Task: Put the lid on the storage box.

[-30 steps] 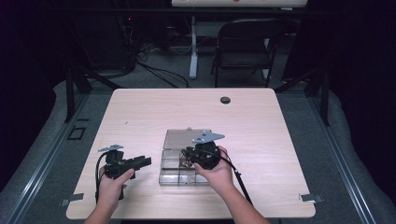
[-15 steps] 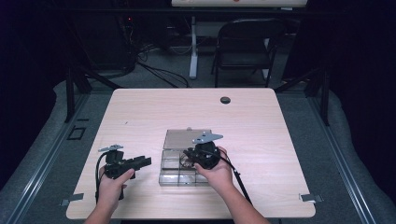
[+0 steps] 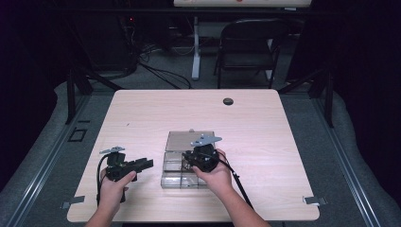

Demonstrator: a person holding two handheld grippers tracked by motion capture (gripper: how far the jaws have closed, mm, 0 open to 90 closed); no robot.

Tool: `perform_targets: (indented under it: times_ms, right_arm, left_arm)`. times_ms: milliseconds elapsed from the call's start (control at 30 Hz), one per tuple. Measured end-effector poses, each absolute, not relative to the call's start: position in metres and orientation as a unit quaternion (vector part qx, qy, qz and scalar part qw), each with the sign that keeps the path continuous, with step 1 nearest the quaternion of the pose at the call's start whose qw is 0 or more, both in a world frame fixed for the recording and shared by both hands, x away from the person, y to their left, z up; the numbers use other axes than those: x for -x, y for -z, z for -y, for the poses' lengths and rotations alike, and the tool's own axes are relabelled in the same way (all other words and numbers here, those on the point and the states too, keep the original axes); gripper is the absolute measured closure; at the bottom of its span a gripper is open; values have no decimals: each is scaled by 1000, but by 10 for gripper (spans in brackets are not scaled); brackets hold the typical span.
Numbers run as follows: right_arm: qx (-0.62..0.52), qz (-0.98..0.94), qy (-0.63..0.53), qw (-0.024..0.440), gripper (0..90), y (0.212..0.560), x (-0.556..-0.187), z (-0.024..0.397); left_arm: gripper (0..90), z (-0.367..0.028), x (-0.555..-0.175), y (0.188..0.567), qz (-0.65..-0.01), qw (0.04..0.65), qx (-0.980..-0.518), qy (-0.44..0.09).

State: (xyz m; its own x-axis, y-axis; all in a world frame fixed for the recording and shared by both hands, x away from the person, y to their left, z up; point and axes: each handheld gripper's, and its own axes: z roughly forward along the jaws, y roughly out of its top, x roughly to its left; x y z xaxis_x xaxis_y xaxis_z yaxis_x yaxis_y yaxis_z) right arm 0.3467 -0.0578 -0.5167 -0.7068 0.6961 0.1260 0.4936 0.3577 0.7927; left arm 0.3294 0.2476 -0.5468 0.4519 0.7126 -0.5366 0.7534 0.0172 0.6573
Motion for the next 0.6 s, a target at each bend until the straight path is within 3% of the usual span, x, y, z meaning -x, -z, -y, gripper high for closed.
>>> perform_targets:
  times_ms: [600]
  right_arm:
    - [-381,-821,-408,117,822,532,-351,66]
  left_arm:
    - [550,-248,-329,547,-523,486,-700,20]
